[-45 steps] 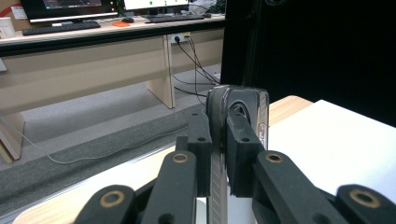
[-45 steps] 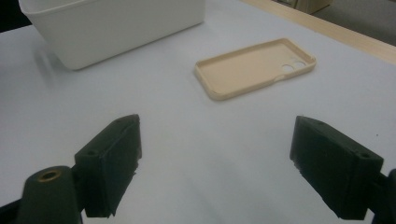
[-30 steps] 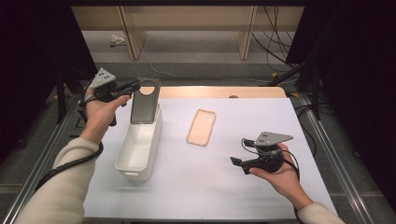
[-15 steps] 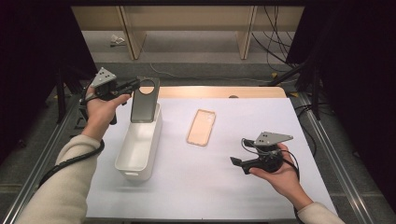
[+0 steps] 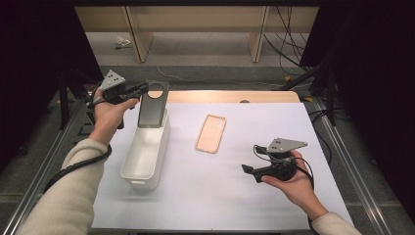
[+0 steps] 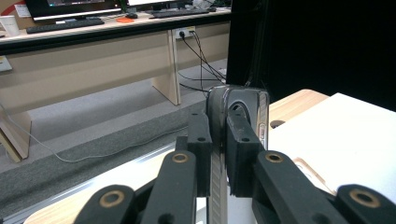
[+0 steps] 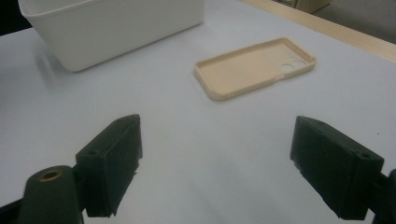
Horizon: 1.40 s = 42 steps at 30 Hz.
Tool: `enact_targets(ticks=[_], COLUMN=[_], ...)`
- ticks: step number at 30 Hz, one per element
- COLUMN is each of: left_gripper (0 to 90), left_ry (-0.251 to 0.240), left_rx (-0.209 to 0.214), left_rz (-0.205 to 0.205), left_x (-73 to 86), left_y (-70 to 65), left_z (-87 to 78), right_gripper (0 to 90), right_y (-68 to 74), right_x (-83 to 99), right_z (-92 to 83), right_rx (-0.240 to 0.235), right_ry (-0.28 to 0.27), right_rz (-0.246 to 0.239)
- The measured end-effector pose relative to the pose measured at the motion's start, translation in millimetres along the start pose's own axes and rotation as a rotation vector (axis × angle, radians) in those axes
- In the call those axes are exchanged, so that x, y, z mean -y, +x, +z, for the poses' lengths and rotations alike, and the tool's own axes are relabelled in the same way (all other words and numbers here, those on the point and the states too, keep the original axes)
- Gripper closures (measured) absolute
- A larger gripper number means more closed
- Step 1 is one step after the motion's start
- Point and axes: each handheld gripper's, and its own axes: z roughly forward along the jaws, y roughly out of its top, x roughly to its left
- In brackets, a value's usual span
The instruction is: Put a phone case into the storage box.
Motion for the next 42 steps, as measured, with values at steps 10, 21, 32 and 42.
enact_targets(ticks=[10, 21, 32, 42], left_gripper=[81.5, 81.5, 81.5, 81.5], left_ry=[0.013, 0.021, 0.029, 0.037], left_rx=[0.000, 0.006, 0.003, -0.002], left_rz=[-0.006, -0.014, -0.023, -0.030], left_x=[3.4, 4.5, 7.7, 10.1], left_y=[2.8, 4.9, 7.6, 10.5], left_z=[6.2, 12.3, 18.0, 21.5], right_gripper=[17.6, 17.7, 17.9, 17.9], right_y=[-0.6, -0.8, -1.1, -1.3], right_x=[-0.1, 0.4, 0.4, 0.5], right_z=[-0.2, 0.3, 0.4, 0.4], right_rx=[-0.002, -0.006, -0.004, -0.003], right_ry=[-0.003, -0.002, -0.002, -0.002], right_rz=[0.001, 0.003, 0.001, 0.002])
